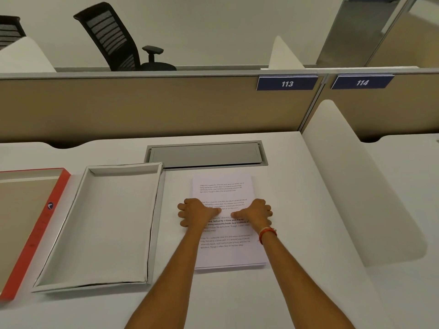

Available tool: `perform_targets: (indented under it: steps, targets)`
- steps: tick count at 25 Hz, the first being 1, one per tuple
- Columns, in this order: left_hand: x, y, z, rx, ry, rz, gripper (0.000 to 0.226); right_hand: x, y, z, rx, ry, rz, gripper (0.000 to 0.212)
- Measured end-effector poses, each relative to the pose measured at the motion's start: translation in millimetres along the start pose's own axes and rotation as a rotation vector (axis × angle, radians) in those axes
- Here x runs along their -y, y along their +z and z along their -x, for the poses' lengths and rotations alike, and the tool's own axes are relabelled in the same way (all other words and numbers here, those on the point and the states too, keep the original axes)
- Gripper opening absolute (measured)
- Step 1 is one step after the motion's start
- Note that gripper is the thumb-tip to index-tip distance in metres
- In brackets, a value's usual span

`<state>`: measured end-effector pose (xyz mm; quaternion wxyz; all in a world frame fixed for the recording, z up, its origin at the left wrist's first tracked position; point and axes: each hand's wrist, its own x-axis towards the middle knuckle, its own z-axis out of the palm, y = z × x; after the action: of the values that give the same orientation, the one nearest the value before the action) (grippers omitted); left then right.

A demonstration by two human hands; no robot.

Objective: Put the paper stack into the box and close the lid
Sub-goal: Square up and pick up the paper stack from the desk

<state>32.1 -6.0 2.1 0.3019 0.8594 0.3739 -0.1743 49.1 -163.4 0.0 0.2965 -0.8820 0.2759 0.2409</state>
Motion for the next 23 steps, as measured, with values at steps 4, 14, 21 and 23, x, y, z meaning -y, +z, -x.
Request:
perform_targets:
  steps: [4, 14, 21, 23]
  targets:
    - [-4, -10, -5, 0.051, -0.036, 0.015, 0.095, 8, -6, -3, 0.058, 0.0, 0.013, 0.09]
    - [7, -4, -3, 0.044, 0.068, 0.067, 0.081, 5, -6, 6, 0.113, -0.107, -0.256, 0.088]
    - [20, 0, -8, 0.137, 0.11, 0.375, 0.077, -7, -23, 3, 0.092, -0.128, -0.462, 0.06]
    - [20, -2, -8, 0.145, 0.096, 0.401, 0.071, -6, -23, 3, 0.068, -0.122, -0.426, 0.059]
